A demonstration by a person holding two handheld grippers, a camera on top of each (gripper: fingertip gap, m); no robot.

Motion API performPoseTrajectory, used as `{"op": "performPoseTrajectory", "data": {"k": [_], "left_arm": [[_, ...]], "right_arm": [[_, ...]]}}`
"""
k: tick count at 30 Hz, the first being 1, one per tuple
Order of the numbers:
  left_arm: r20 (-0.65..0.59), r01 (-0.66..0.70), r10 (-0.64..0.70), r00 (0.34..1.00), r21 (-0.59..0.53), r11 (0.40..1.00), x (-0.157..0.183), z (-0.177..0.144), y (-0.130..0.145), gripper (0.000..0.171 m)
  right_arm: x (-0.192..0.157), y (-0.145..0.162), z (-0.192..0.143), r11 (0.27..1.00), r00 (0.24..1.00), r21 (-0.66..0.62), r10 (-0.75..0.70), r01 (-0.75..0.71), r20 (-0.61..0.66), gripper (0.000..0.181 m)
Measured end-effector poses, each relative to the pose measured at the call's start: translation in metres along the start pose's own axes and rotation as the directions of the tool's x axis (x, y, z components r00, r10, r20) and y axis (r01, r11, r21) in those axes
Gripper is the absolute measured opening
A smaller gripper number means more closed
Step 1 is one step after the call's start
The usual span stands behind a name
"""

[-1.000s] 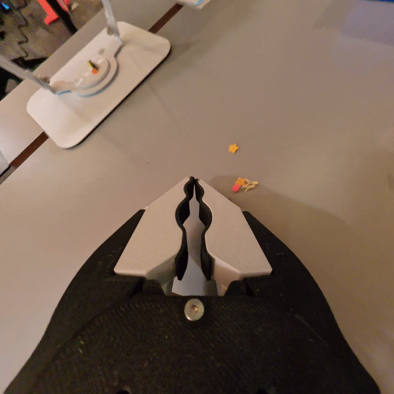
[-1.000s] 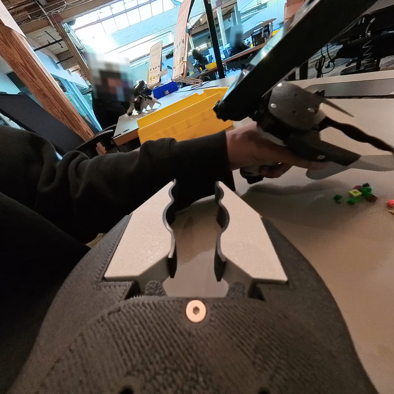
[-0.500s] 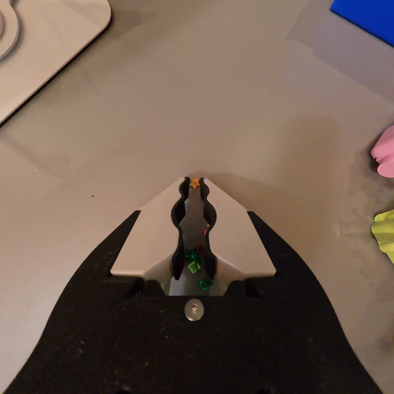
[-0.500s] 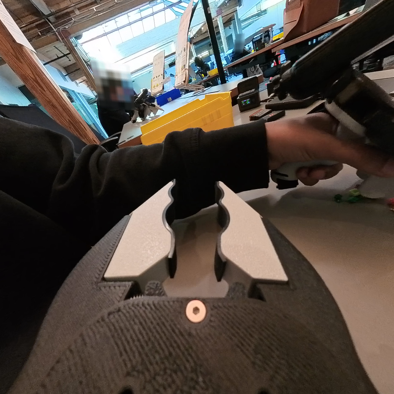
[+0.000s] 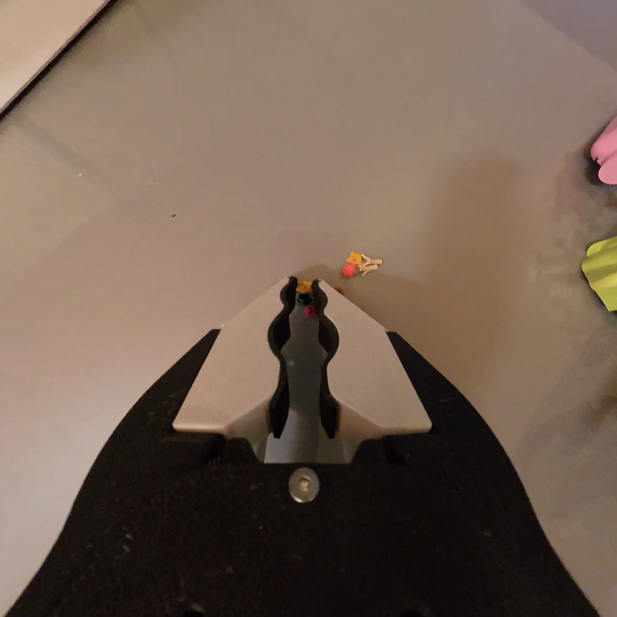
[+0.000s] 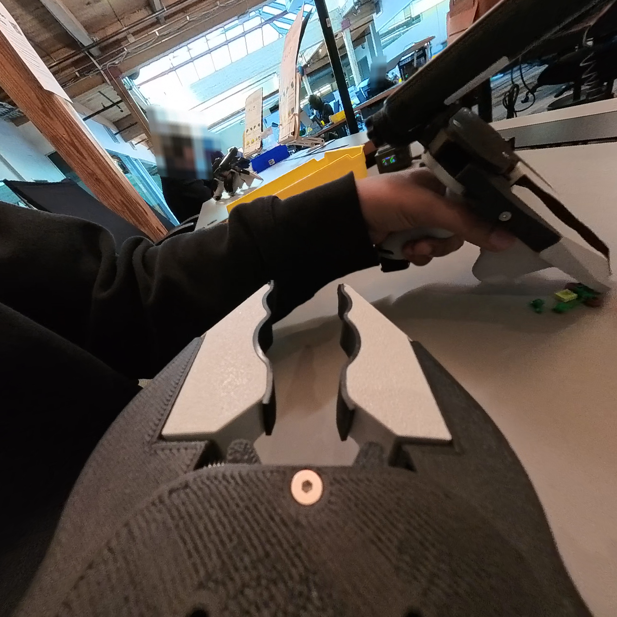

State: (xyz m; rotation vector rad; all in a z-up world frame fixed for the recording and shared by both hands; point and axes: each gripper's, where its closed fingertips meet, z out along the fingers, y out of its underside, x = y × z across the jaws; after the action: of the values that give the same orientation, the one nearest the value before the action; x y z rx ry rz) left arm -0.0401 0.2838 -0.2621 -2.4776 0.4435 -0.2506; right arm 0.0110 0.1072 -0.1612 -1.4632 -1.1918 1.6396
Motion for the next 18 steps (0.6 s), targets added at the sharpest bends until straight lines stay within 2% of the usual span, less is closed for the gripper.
{"op": "performPoseTrajectory", "data": {"k": [7,12,18], "left_arm": [[-0.021,-0.02,0.021,1.0,0.066,0.998,0.011,-0.003,-0.016,0.009],[-0.042,-0.09,0.092,0.995,0.04,0.995,0.028,0.009,-0.016,0.012],[-0.026,-0.163,0.163,0.986,0.019,0.986,0.037,0.015,-0.014,0.004]], "right_arm": [[0.0,0.0,0.0,1.0,1.0,0.001,-0.001,0.001,0.0,0.036],[0.0,0.0,0.0,1.0,1.0,0.004,-0.001,0.001,0.001,0.036],[-0.001,-0.001,-0.001,1.0,1.0,0.008,0.008,-0.008,0.007,0.036]]}}
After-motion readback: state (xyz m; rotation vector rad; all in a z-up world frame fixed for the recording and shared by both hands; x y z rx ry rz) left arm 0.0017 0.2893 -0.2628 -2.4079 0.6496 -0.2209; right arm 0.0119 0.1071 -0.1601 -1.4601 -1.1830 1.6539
